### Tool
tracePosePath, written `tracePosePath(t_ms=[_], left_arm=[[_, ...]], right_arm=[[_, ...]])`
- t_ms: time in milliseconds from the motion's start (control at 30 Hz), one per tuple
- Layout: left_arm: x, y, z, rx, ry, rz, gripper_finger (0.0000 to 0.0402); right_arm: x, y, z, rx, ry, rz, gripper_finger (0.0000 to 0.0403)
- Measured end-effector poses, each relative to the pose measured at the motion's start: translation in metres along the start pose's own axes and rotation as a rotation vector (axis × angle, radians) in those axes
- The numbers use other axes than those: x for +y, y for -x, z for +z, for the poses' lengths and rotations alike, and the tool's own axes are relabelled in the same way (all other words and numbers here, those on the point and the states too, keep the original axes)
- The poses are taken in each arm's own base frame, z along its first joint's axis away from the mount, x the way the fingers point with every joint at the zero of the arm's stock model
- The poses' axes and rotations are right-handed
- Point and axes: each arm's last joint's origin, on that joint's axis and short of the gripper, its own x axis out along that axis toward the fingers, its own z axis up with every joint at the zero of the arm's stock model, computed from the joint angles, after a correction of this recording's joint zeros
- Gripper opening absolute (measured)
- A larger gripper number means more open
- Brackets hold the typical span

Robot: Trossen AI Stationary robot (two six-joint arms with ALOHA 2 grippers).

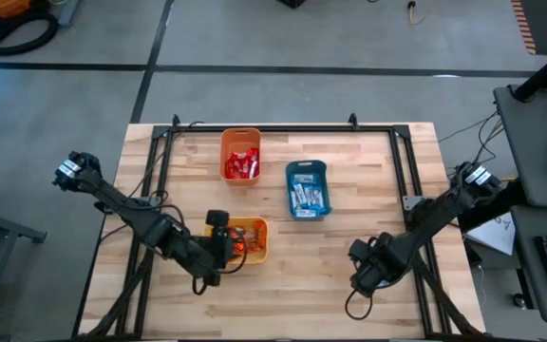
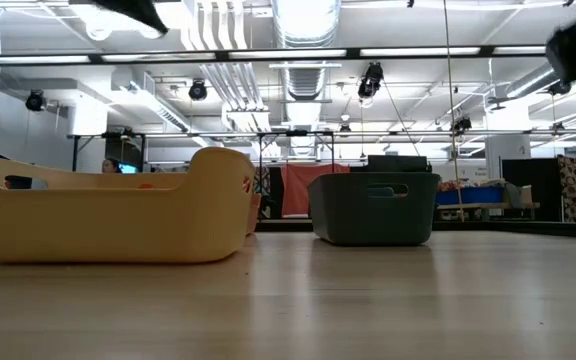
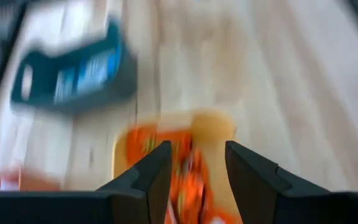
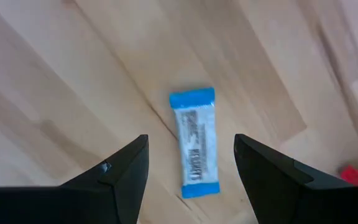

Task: Organize candy in baskets
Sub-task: Put the white chocolate into the blue bin

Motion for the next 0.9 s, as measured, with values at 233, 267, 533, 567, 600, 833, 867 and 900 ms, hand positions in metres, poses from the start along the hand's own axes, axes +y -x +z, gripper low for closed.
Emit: tracePosePath(t_ms=[233, 267, 533, 567, 600, 833, 867, 900], left_arm=[[-0.006, 0.001, 0.018, -0.187, -0.106, -0.036, 0.0122], [-0.006, 0.001, 0.019, -0.205, -0.105, -0.038, 0.012], [-0.009, 0.004, 0.03, -0.311, -0.098, -0.103, 0.0115], [-0.01, 0.005, 0.031, -0.317, -0.096, -0.108, 0.0115], [-0.01, 0.005, 0.031, -0.324, -0.093, -0.11, 0.0115], [-0.011, 0.004, 0.034, -0.382, -0.083, -0.133, 0.0115], [-0.012, 0.004, 0.034, -0.391, -0.079, -0.134, 0.0115], [-0.012, 0.003, 0.033, -0.396, -0.076, -0.134, 0.0115]], right_arm=[[0.009, -0.028, -0.001, 0.142, 0.079, -0.07, 0.0226], [0.01, -0.031, -0.001, 0.148, 0.085, -0.079, 0.0226], [0.013, -0.047, 0.0, 0.169, 0.159, -0.127, 0.0226], [0.013, -0.048, 0.0, 0.17, 0.161, -0.129, 0.0226], [0.013, -0.049, 0.0, 0.171, 0.165, -0.132, 0.0226], [0.009, -0.056, 0.0, 0.163, 0.17, -0.144, 0.021], [0.009, -0.057, 0.0, 0.16, 0.17, -0.138, 0.0204], [0.009, -0.058, 0.0, 0.159, 0.17, -0.132, 0.0197]])
